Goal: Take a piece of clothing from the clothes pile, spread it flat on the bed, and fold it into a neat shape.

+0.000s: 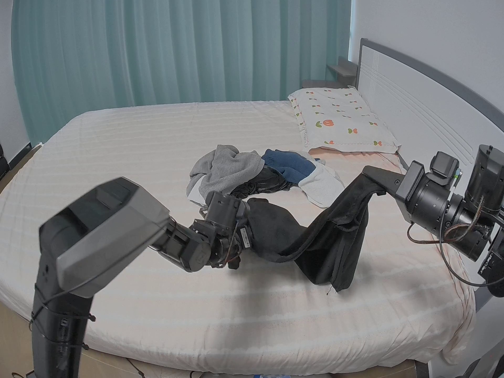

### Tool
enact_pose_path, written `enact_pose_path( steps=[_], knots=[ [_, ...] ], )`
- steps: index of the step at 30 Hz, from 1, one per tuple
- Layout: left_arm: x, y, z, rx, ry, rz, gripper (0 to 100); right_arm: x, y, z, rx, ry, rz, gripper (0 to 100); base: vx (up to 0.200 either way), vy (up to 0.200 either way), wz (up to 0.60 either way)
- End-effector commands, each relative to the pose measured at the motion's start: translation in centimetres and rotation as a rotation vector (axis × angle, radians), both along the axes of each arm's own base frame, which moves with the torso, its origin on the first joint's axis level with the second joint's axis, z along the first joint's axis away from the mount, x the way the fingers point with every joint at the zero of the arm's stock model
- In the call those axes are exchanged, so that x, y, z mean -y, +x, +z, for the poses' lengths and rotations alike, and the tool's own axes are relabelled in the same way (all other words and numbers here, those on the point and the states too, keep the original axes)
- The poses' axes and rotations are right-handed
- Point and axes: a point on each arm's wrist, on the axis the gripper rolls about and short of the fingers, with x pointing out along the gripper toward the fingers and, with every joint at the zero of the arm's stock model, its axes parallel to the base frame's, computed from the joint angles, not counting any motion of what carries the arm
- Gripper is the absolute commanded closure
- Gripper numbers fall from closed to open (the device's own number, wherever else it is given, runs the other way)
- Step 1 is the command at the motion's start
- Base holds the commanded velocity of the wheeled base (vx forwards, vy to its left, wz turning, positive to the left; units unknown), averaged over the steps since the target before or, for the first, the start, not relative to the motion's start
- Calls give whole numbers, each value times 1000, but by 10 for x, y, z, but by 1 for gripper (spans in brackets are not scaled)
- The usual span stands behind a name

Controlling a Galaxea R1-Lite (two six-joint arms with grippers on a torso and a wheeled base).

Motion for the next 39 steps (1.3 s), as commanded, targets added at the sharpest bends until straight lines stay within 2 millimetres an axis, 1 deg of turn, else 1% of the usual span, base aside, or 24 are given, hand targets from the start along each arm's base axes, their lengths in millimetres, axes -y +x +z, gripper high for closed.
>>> enact_pose_path(
  steps=[1, 2, 3, 5, 6, 7, 9, 10, 13, 14, 16, 18, 19, 20, 21, 22, 23, 25, 28, 30, 31, 32, 34, 39],
  knots=[
    [-23, -43, 131, 100, -151, -12, 100, -17, 36, -20, -27, -33, -19, 100, 0, 0, 0],
    [-28, -48, 145, 121, -168, -16, 100, -18, 42, -15, 2, -28, -26, 100, 0, 0, 0],
    [-30, -50, 153, 141, -180, -18, 100, -18, 45, -12, 14, -26, -32, 100, 0, 0, 0],
    [-34, -53, 178, 206, -223, -15, 100, -17, 55, 2, 69, -21, -52, 100, 0, 0, 0],
    [-38, -54, 192, 237, -241, -8, 100, -16, 60, 14, 110, -13, -62, 100, 0, 0, 0],
    [-38, -54, 192, 237, -241, -8, 100, -16, 60, 14, 110, -13, -62, 100, 0, 0, 0],
    [-48, -59, 212, 292, -269, 6, 100, -10, 68, 41, 198, -11, -94, 100, 0, 0, 0],
    [-53, -61, 217, 304, -274, 13, 100, -8, 69, 48, 213, -11, -104, 100, 0, 0, 0],
    [-59, -65, 223, 320, -282, 23, 100, -2, 68, 55, 229, -7, -116, 100, 0, 0, 0],
    [-63, -67, 221, 307, -291, 39, 100, 1, 68, 51, 215, -10, -119, 100, 0, 0, 0],
    [-65, -71, 207, 252, -318, 69, 100, 6, 66, 32, 154, -38, -133, 100, 0, 0, 0],
    [-64, -76, 184, 158, -348, 84, 100, 15, 64, 7, 74, -76, -153, 100, 0, 0, 0],
    [-64, -78, 177, 125, -360, 80, 100, 18, 63, 1, 49, -82, -153, 100, 0, 0, 0],
    [-65, -82, 160, 51, -387, 63, 100, 22, 63, -14, -11, -80, -158, 100, 0, 0, 0],
    [-66, -85, 153, 23, -406, 49, 100, 22, 63, -21, -46, -65, -153, 100, 0, 0, 0],
    [-67, -85, 152, 19, -407, 46, 100, 22, 63, -21, -51, -62, -152, 100, 0, 0, 0],
    [-70, -87, 141, -6, -425, 28, 100, 21, 66, -31, -105, -25, -150, 100, 0, 0, 0],
    [-71, -90, 132, -14, -425, 29, 100, 20, 66, -37, -132, -13, -151, 100, 0, 0, 0],
    [-72, -100, 108, -38, -434, 12, 100, 20, 68, -55, -192, -17, -148, 100, 0, 0, 0],
    [-71, -99, 104, -20, -462, 9, 100, 18, 72, -65, -220, -30, -153, 100, 0, 0, 0],
    [-71, -98, 103, -6, -489, 12, 100, 16, 75, -74, -247, -41, -162, 100, 0, 0, 0],
    [-71, -98, 102, -3, -492, 14, 100, 16, 76, -76, -252, -44, -162, 100, 0, 0, 0],
    [-72, -97, 98, -3, -516, 27, 100, 16, 74, -93, -308, -29, -167, 100, 0, 0, 0],
    [-71, -98, 90, -34, -509, 29, 100, 15, 78, -100, -296, 15, -175, 100, 0, 0, 0]
  ],
)
